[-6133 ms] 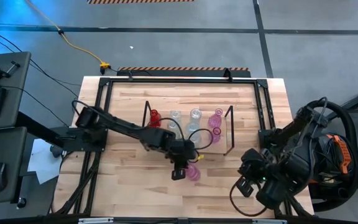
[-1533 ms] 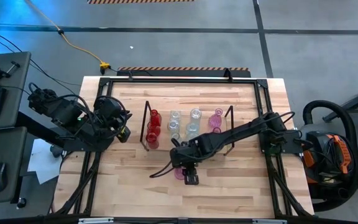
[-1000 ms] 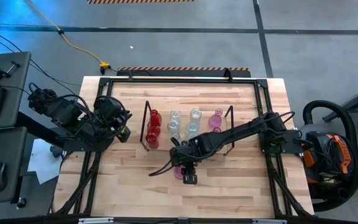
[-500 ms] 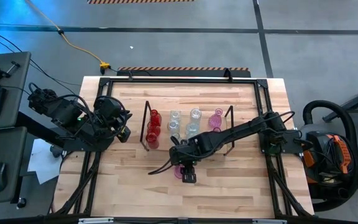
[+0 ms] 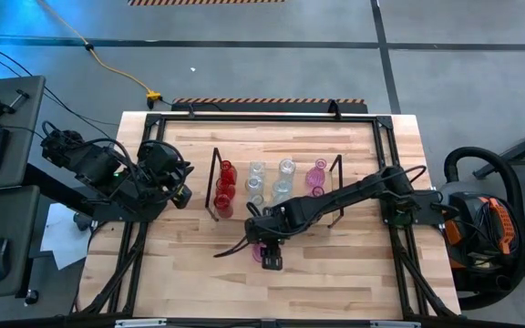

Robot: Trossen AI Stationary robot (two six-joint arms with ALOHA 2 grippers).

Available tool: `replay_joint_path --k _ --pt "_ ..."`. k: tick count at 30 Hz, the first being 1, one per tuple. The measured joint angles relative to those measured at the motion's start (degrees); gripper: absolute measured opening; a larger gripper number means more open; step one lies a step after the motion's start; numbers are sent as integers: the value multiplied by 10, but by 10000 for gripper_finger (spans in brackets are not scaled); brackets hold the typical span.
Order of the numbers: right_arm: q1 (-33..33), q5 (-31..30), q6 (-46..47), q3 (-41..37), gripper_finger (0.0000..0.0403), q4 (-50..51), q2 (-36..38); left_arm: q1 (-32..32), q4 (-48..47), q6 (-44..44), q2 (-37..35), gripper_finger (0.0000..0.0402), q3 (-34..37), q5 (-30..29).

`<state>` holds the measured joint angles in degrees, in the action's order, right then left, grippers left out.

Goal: Sort vases onto shelf
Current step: Put the transparent vase aligned with the other transparent vase on the shelf

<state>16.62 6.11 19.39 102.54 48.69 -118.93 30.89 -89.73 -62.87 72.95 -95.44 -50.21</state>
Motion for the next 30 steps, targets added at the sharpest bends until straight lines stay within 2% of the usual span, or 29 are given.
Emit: replay_joint_path --k 8,18,30 --pt "0 4 15 -1 186 2 -1 0 0 1 0 60 0 1" --pt "3 4 38 -1 135 17 2 0 -1 6 0 60 0 1" --pt "21 8 87 -4 130 75 20 0 -2 12 0 60 0 1"
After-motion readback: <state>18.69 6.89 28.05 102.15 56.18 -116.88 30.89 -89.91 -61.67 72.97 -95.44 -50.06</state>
